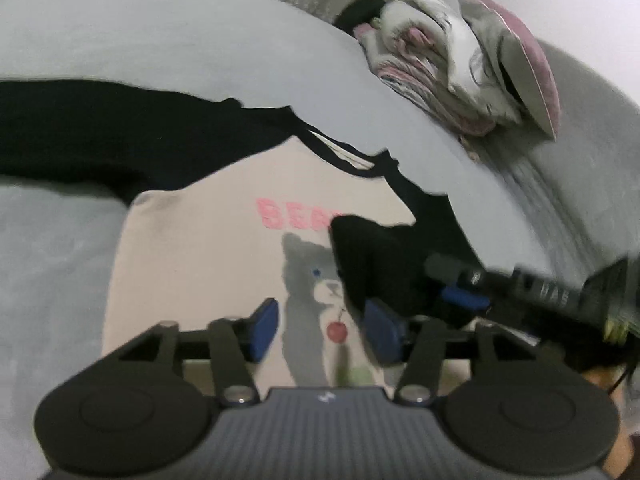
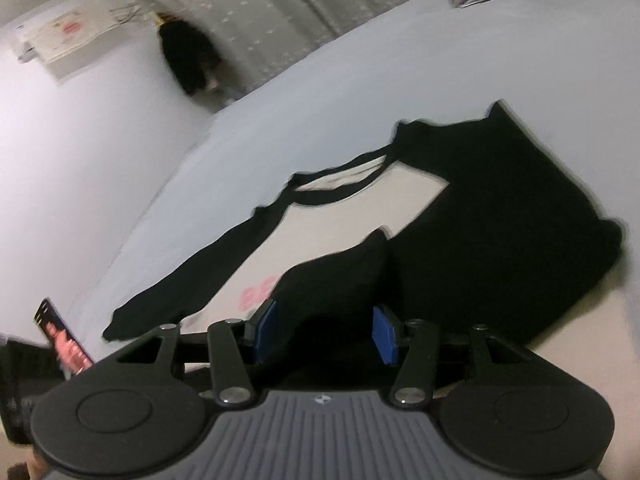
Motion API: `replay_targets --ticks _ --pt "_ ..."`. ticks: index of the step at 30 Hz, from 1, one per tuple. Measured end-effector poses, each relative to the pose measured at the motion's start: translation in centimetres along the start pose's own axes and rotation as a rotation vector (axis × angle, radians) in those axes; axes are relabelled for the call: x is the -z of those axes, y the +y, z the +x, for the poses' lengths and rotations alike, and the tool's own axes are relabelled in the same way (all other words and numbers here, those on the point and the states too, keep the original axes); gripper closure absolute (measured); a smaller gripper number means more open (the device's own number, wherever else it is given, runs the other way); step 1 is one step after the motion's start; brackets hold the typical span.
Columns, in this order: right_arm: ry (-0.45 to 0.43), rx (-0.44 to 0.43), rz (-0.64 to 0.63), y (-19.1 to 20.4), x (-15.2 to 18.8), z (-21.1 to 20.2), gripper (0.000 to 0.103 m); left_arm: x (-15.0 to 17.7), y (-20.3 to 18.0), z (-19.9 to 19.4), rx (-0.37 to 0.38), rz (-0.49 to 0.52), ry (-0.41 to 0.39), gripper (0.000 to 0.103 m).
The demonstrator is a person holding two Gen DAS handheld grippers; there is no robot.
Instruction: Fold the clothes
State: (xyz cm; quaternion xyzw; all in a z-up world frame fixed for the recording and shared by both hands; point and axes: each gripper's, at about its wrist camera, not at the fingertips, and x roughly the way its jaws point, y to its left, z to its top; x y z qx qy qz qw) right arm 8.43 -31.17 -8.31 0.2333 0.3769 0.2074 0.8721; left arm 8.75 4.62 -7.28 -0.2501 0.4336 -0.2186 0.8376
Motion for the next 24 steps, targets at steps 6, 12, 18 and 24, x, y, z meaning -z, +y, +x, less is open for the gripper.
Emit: replay_targets --ticks 6,12,18,24 --pt "-0.038 -0.053 -0.104 2.4 1.6 0.6 0.053 -0.5 2.9 -1.3 0.127 -0.186 -0.028 0.025" --pt "-0.018 -0.12 -0.287 6.6 3.7 1.2 0.053 -0.3 5.3 -1.4 0.207 -0.322 -0.042 0.023" --pt "0.054 -0.155 -0.513 10.3 7.0 1.8 0.053 -0.1 6.5 -1.1 0.254 -0.393 -0.057 0.023" --pt "0.042 -0.118 -0.701 11.8 9.2 1.3 0.053 -0.3 6.0 -0.4 0.25 -0.387 -0.049 0.022"
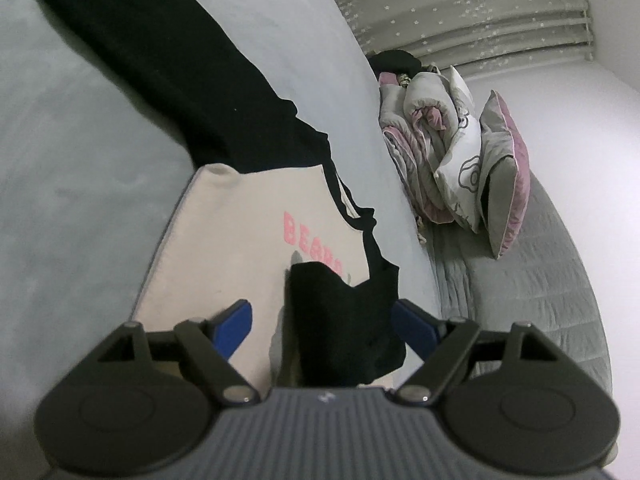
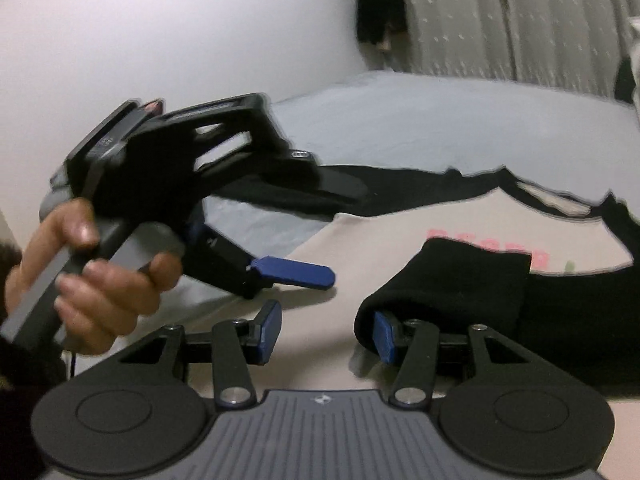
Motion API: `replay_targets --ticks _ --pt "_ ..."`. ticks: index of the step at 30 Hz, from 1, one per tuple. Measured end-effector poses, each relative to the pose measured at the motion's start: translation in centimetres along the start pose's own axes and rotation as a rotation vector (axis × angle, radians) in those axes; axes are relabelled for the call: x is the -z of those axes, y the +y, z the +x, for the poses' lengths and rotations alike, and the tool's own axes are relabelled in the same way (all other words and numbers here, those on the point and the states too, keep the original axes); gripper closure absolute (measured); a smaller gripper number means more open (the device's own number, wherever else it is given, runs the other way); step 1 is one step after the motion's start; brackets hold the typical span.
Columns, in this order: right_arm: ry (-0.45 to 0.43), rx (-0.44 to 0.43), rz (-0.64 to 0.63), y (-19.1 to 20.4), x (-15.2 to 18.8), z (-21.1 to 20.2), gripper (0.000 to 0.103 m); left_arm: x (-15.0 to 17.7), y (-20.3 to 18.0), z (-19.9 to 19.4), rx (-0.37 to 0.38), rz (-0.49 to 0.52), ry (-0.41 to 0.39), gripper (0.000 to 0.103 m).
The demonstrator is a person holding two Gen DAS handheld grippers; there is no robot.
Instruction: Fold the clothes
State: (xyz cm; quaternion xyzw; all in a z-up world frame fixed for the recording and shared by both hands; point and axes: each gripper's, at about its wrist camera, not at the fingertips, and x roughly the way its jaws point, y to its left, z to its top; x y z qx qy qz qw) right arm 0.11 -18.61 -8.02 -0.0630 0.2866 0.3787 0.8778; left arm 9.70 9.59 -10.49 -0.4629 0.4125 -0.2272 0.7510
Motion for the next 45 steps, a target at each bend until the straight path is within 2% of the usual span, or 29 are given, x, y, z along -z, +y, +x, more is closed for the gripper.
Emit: replay_targets --ticks 4,11,22,27,31,35,41,45 --pt "0.01 0.04 -0.176 2.0 0.1 -0.5 0.053 0.2 -0.4 0.7 0.007 0.009 0.022 0.022" --pt "0.091 0.083 -0.49 4.9 2.1 -0.2 0.053 0.3 0.1 0.7 0.013 -0.005 0.022 0.022" --pt "0.098 0.141 -0.796 8.4 4.3 -0.4 0.053 0.6 -0.2 0.8 -0.007 0.026 0.035 0.022" --pt "0.067 0.1 -0.926 10.1 5.2 -0.9 0.054 0.7 0.1 0.4 -0.001 0.019 0.038 0.022" --pt "0.078 0.088 -0.921 10.0 5.0 -0.6 0.054 0.9 0.3 0.0 -0.006 0.017 0.038 0.025" --pt "0.086 0.092 -0.839 8.2 3.8 -0.7 0.054 1.1 0.4 -0.4 -0.024 0.027 0.049 0.028" --pt "0.11 0.093 -0.616 3.0 1.0 -2.1 0.054 1.2 -0.1 -0.4 -0.08 0.08 0.074 0.033" --pt "0.114 0.199 -0.433 -1.5 -0.9 -3.2 0.054 1.5 -1.3 0.5 -0.169 0.165 0.066 0.047"
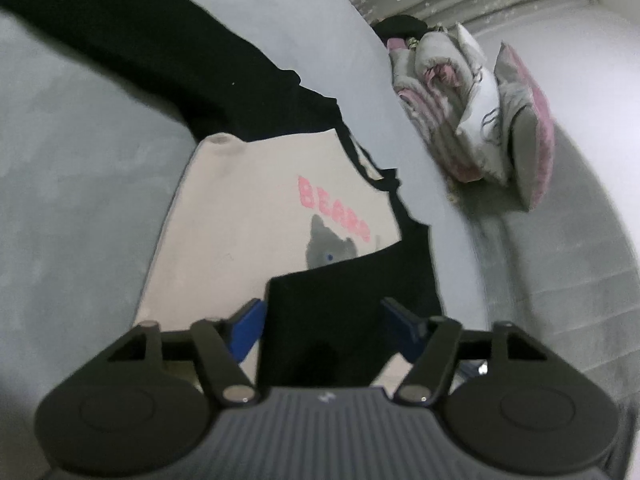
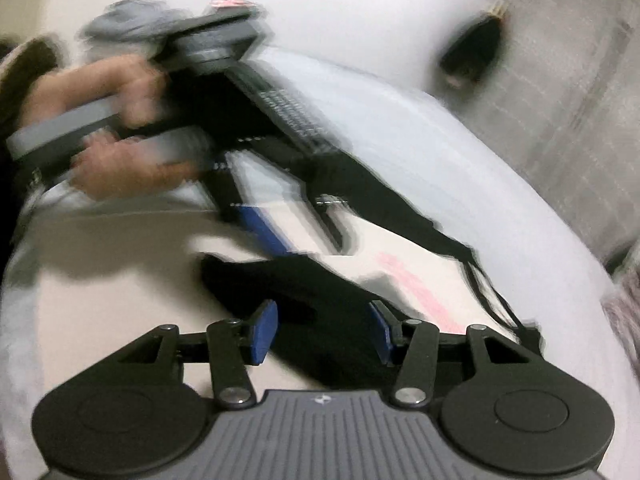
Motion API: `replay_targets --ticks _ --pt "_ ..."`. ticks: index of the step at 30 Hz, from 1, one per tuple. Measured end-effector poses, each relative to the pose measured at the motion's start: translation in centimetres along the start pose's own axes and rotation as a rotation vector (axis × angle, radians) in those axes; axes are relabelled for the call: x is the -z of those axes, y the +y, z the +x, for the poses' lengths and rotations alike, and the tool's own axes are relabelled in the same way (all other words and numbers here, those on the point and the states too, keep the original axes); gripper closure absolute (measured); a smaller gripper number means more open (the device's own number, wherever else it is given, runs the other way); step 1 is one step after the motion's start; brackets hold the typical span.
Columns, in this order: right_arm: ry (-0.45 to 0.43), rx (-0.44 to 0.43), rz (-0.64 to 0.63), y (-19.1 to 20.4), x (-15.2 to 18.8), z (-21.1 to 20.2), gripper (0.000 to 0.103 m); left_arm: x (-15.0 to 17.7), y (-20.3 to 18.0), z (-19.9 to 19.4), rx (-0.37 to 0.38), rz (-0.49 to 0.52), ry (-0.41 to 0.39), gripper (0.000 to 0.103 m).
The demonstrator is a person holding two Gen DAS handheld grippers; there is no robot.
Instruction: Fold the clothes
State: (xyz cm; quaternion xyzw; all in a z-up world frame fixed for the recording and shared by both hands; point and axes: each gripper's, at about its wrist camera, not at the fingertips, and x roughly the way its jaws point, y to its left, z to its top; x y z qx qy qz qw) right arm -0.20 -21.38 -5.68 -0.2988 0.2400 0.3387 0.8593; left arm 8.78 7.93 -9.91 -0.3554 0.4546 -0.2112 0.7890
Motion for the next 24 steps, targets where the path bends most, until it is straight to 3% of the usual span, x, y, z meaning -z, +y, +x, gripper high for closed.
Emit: replay_targets --ticks 3,5,7,9,12,17,20,21,22,23,24 --pt "0.03 0.101 0.184 -4.8 1.0 0.2 0.054 0.1 -1.1 0.7 -0.075 0.069 -0.012 0.067" --pt "0.044 0.173 0.333 -8.2 2.2 0.2 0.054 0.2 -1.7 1.1 -0.123 0.117 -0.022 0.089" --pt "0.049 0.242 0.498 -11.6 3.5 0.3 0.054 0.3 -2.2 1.2 -0.153 0.143 -0.035 0.095" --pt "0.036 0.293 0.672 -14.9 5.0 0.7 0.054 0.3 -2.8 1.0 -0.162 0.164 -0.058 0.096" --pt "0.006 0.335 0.8 -18.9 6.4 0.2 0.054 0.0 -4.1 0.6 -0.148 0.217 -0.087 0.096" --pt "0.047 0.361 0.816 -22.2 7.4 2.1 0.055 -0.1 -5.1 1.2 -0.191 0.257 -0.085 0.096" --pt "0.073 0.35 0.819 -22.9 8.2 4.4 0.065 0.0 -4.8 1.3 -0.217 0.259 -0.087 0.097" --pt "0.081 0.351 0.819 -23.0 8.4 5.2 0.07 0.0 -4.7 1.2 -0.218 0.258 -0.088 0.097" --pt "0.087 0.344 0.823 -23.1 8.7 5.9 0.084 0.0 -4.7 1.0 -0.214 0.261 -0.095 0.097" --pt "0.093 0.336 0.828 -23.2 9.1 6.6 0.092 0.0 -5.1 0.7 -0.209 0.274 -0.101 0.097" --pt "0.083 0.338 0.834 -23.3 9.5 6.8 0.094 0.0 -5.4 0.4 -0.204 0.289 -0.108 0.097"
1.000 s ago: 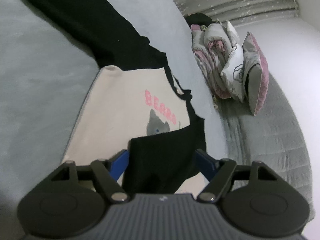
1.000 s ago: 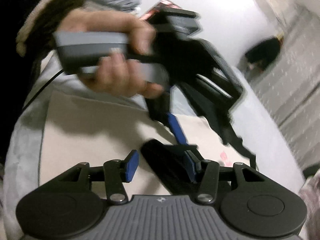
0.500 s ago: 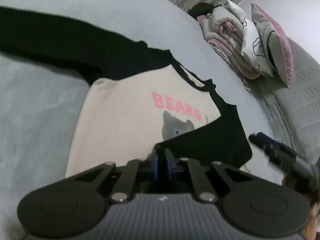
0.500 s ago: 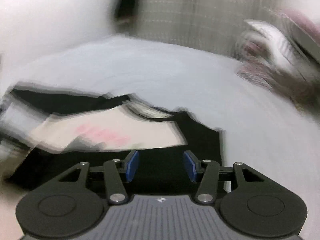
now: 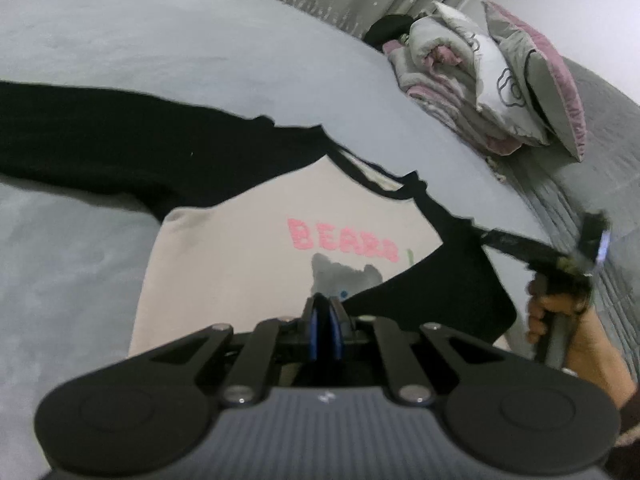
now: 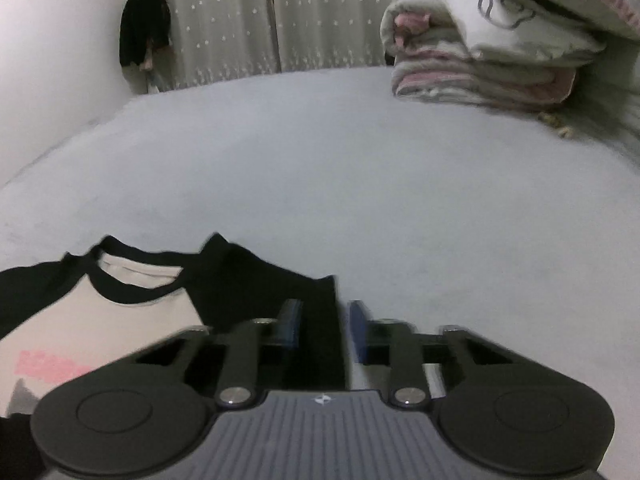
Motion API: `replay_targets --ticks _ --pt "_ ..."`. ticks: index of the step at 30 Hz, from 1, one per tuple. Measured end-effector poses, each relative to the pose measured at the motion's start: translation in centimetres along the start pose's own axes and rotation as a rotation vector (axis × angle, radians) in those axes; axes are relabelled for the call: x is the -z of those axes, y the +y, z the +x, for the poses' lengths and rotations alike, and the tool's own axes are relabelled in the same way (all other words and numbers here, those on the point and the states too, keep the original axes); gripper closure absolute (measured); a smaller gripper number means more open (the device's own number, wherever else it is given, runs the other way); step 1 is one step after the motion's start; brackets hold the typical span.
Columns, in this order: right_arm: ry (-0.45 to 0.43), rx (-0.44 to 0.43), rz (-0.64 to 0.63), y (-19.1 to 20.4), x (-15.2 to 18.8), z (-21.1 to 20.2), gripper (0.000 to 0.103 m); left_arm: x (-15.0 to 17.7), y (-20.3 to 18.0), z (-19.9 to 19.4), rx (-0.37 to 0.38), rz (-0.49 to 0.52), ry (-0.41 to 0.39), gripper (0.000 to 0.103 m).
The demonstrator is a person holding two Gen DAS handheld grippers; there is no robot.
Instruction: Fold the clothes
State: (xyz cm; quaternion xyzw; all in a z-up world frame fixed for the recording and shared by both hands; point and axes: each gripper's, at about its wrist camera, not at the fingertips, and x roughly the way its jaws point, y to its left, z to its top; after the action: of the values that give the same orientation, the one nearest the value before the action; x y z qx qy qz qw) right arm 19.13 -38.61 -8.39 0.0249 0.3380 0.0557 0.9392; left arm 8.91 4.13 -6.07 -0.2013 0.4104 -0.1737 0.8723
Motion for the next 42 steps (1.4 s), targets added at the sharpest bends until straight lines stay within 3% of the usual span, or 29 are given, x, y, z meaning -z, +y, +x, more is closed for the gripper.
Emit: replay_targets --ticks 6,10,17,24,27,29,34,36,39,42 --pt "-0.095 -0.041 0.138 -3.0 1.4 -0.5 0.095 -2.5 -2.0 -2.6 0.002 0.133 -0.086 0.097" --pt "-0.118 -0.07 0.221 -4.5 1.5 -0.6 0.096 -5.2 -1.9 -2.4 -0.032 0.162 -0.126 0.097" --pt "-0.137 -0.045 0.195 -3.8 0.9 -0.3 0.096 -10.2 1.0 1.6 -0.09 0.111 -0.098 0.097" --pt "-0.114 -0.002 0.206 -4.1 0.8 0.5 0.096 -11.2 3.9 7.8 -0.149 0.057 -0.002 0.096" --pt "-0.096 0.025 0.254 -5.1 0.6 0.3 0.095 -10.7 4.8 8.1 -0.141 0.015 -0.003 0.089" --pt "-0.083 0.001 0.293 -6.0 0.5 -0.3 0.093 -10.6 5.3 7.5 -0.125 -0.021 -0.019 0.068" --pt "-0.06 -0.032 0.31 -6.4 0.5 -2.9 0.067 -10.6 6.2 5.3 -0.123 -0.08 -0.032 0.052" --pt "-0.042 -0.042 0.307 -5.9 0.6 -3.8 0.066 -10.4 6.1 4.6 -0.127 -0.072 -0.02 0.046" --pt "-0.004 -0.046 0.281 -4.7 1.0 -5.0 0.066 -9.6 4.8 3.4 -0.125 -0.001 -0.022 0.038" --pt "0.01 -0.061 0.268 -3.4 1.5 -6.3 0.065 -8.1 2.8 2.6 -0.149 0.16 -0.046 0.031"
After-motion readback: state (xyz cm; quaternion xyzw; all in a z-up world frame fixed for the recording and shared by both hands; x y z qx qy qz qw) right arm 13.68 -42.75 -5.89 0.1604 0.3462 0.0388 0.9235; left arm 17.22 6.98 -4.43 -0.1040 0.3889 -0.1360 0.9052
